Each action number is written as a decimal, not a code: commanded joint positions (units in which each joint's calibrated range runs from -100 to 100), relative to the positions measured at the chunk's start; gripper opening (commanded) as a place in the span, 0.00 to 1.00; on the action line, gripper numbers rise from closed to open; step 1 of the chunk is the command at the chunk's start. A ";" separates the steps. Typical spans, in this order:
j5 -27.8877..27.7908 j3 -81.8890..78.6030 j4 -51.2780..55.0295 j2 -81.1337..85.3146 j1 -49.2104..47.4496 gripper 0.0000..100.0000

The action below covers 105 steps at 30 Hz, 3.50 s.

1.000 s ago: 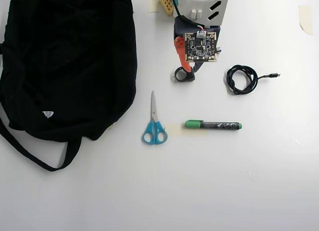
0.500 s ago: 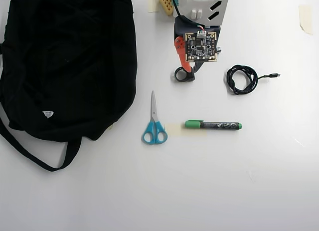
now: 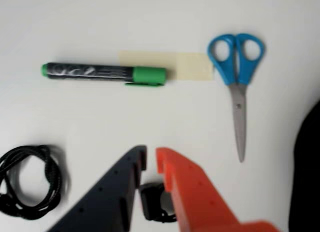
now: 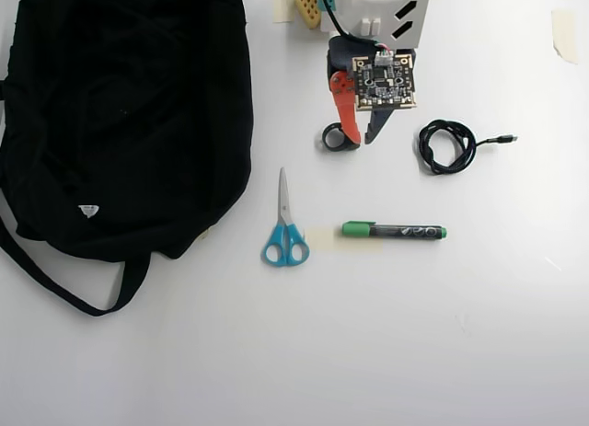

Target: Put the green marker into the black bag

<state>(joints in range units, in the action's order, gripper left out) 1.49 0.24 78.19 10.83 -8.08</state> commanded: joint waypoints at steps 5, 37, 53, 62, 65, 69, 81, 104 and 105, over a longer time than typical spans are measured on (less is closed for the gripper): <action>-0.28 0.75 -1.19 0.95 -1.27 0.02; -2.43 0.12 -1.19 -3.53 -3.14 0.02; -5.95 1.92 -2.05 -5.94 -2.99 0.02; -5.95 7.13 -2.05 -11.66 -3.06 0.02; -5.95 8.48 -2.05 -13.16 -3.06 0.02; -5.95 10.19 -2.05 -14.65 -3.06 0.02; -6.00 12.34 -5.49 -17.97 -2.91 0.02; -7.26 11.44 -8.59 -18.88 -3.14 0.02; -8.36 11.35 -9.20 -19.05 -3.29 0.02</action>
<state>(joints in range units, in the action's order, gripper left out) -4.52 9.83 70.89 -8.43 -10.80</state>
